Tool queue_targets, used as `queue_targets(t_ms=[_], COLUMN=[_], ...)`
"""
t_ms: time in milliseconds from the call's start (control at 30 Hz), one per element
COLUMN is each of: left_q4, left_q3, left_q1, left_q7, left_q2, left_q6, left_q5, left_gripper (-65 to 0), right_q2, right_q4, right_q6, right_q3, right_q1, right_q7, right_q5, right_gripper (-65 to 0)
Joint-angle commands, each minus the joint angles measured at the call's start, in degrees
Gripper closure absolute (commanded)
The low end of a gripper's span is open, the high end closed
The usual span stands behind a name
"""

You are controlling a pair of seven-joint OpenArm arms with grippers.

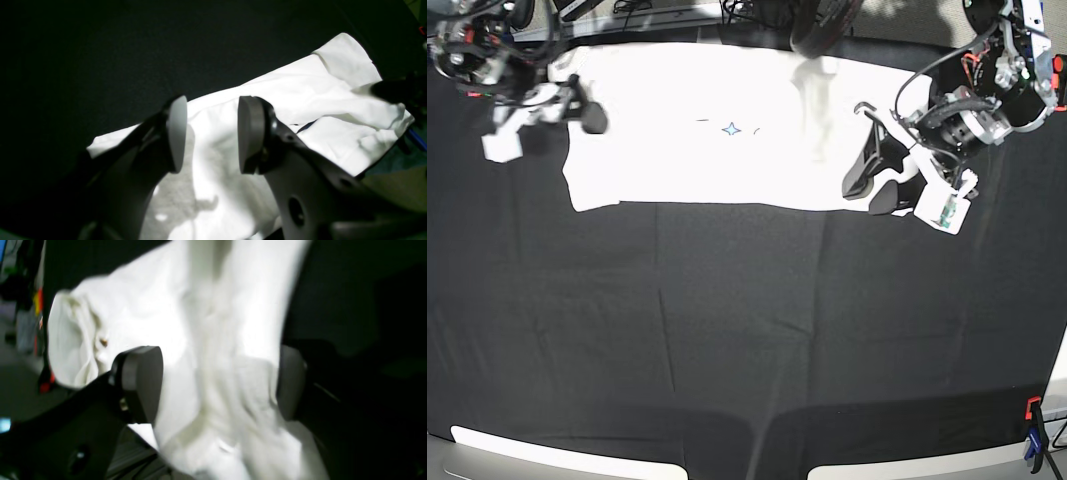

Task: Layout the t-shirt on the table in an organized manner, then fold the t-shirt properly
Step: 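Fold the other shirt end over the middle with the right gripper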

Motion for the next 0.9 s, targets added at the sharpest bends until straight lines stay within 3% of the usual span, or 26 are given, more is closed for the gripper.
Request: queue_targets(t_ms=[0,167,600,700,867], left_q4=[1.0,1.0,1.0,1.0,1.0], left_q3=[-0.2,-0.2,-0.2,-0.2,-0.2], left_q1=[-0.3,-0.3,-0.3,-0.3,-0.3], left_q7=[-1.4,-1.4,-1.4,-1.4,-1.4], left_q2=[-0.2,-0.2,-0.2,-0.2,-0.2], left_q6=[0.0,0.0,0.0,0.0,0.0], left_q5=[-1.0,-1.0,-1.0,-1.0,-1.0], left_gripper=[-23.2,-23.2,-23.2,-23.2,-23.2], right_q2=[0.6,0.6,0.6,-0.5,-1.9], right_q4=[0.9,0.9,0.9,0.9,0.9], right_q6=[0.5,0.5,0.5,0.5,0.5], right_q3=[-1.6,-8.5,-7.9,-7.8,-7.8], right_q1=[0.2,1.0,3.8,3.8,4.0], right_q7=[0.8,2.7,3.5,3.5,3.5], right_q5=[1.5,1.4,-2.8,-2.8,-3.0], right_gripper=[-47.0,-47.0,-45.3,-35.6,-6.2])
